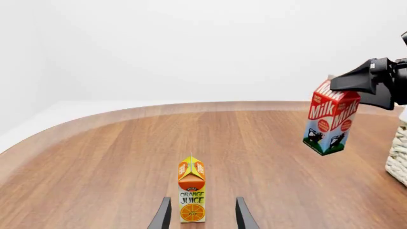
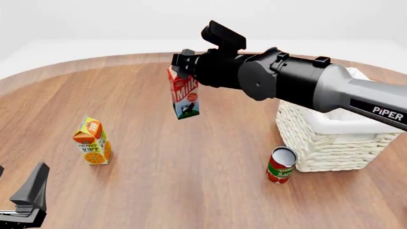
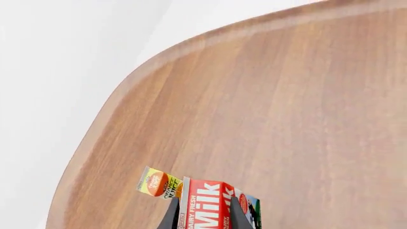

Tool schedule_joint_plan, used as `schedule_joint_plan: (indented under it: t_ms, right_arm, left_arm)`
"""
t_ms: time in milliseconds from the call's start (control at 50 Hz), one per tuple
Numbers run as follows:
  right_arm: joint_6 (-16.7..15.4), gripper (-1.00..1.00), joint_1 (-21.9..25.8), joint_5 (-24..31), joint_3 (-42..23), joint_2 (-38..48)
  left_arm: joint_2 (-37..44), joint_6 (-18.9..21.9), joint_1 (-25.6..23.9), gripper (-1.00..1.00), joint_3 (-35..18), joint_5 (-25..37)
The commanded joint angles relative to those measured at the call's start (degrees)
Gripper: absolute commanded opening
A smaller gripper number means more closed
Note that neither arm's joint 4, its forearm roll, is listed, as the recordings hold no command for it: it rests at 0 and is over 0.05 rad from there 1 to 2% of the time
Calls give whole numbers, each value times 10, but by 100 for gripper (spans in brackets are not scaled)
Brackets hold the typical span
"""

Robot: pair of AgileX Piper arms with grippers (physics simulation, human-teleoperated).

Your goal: Pick the milk and place it in the basket.

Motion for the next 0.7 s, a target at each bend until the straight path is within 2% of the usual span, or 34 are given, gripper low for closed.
schedule_joint_plan:
  t_ms: [20,460,700]
  right_arm:
    - [-1,-100,-19,0,-1,-41]
    - [-18,-100,-46,27,-2,-97]
    - [-30,-100,-78,45,9,-143]
  left_arm:
    - [0,0,0,100,0,0]
    - [0,0,0,100,0,0]
    - [0,0,0,100,0,0]
